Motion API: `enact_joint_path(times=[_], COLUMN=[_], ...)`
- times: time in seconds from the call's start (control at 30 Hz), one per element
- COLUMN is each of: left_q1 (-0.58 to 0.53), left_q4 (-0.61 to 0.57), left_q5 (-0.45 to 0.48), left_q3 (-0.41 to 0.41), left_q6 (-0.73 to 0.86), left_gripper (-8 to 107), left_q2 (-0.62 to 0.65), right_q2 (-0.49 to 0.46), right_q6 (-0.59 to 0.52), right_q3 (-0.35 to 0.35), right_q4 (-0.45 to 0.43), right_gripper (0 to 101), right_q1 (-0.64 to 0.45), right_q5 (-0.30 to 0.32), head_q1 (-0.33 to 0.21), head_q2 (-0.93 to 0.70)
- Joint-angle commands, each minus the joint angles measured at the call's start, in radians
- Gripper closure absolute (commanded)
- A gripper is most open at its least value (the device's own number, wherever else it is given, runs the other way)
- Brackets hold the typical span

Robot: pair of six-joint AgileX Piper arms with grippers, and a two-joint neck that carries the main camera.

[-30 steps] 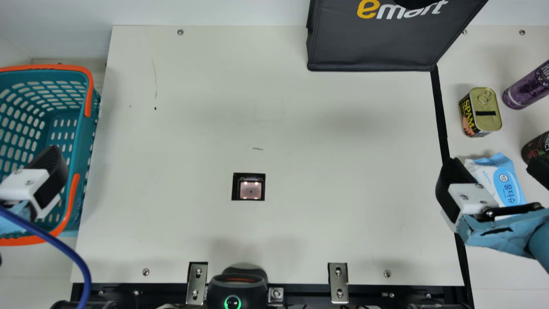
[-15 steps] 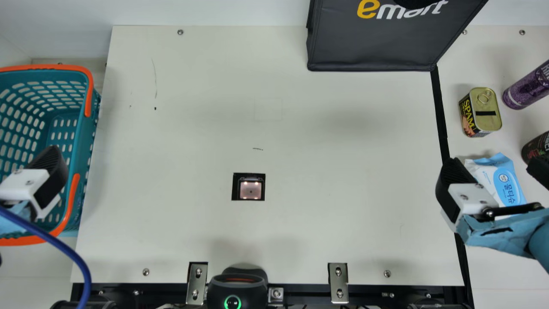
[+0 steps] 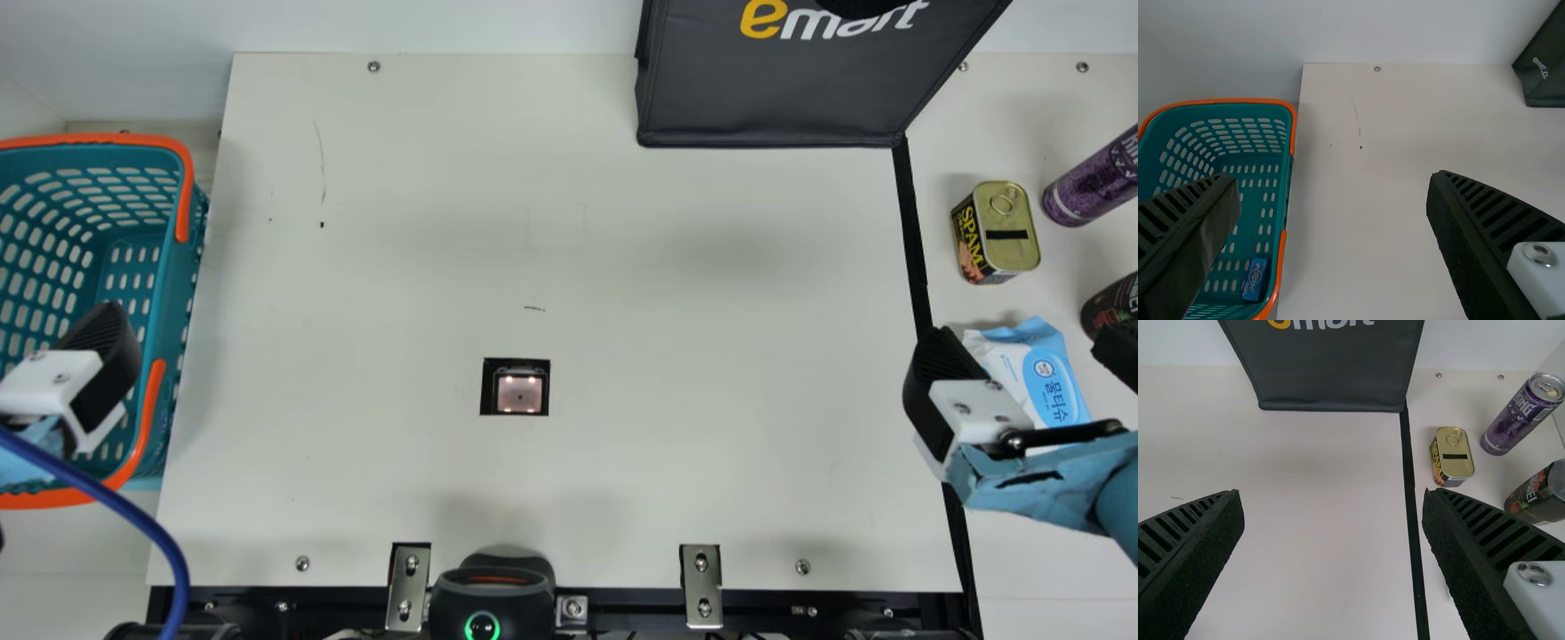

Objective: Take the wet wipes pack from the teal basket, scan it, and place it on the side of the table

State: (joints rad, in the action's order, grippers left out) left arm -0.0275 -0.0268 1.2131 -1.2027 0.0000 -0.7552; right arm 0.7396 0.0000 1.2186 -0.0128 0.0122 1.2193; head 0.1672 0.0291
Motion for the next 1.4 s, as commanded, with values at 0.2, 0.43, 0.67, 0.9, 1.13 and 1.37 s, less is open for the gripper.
enact_joint_path(times=[0.2,0.43,0.67,0.9,1.13,1.37], left_q1=[0.000,0.000,0.000,0.000,0.000,0.000], left_q4=[0.000,0.000,0.000,0.000,0.000,0.000], left_q5=[0.000,0.000,0.000,0.000,0.000,0.000], left_q3=[0.000,0.000,0.000,0.000,0.000,0.000], left_q6=[0.000,0.000,0.000,0.000,0.000,0.000], left_gripper=[9,9,9,9,9,9], left_q2=[0.000,0.000,0.000,0.000,0.000,0.000], right_q2=[0.000,0.000,0.000,0.000,0.000,0.000], right_q6=[0.000,0.000,0.000,0.000,0.000,0.000], right_q3=[0.000,0.000,0.000,0.000,0.000,0.000], right_q4=[0.000,0.000,0.000,0.000,0.000,0.000], right_gripper=[6,6,6,6,6,6], right_q1=[0.000,0.000,0.000,0.000,0.000,0.000], right_q5=[0.001,0.001,0.001,0.001,0.000,0.000], head_q1=[-0.029,-0.029,-0.029,-0.029,-0.029,-0.029], head_q2=[-0.002,-0.002,-0.002,-0.002,-0.002,-0.002])
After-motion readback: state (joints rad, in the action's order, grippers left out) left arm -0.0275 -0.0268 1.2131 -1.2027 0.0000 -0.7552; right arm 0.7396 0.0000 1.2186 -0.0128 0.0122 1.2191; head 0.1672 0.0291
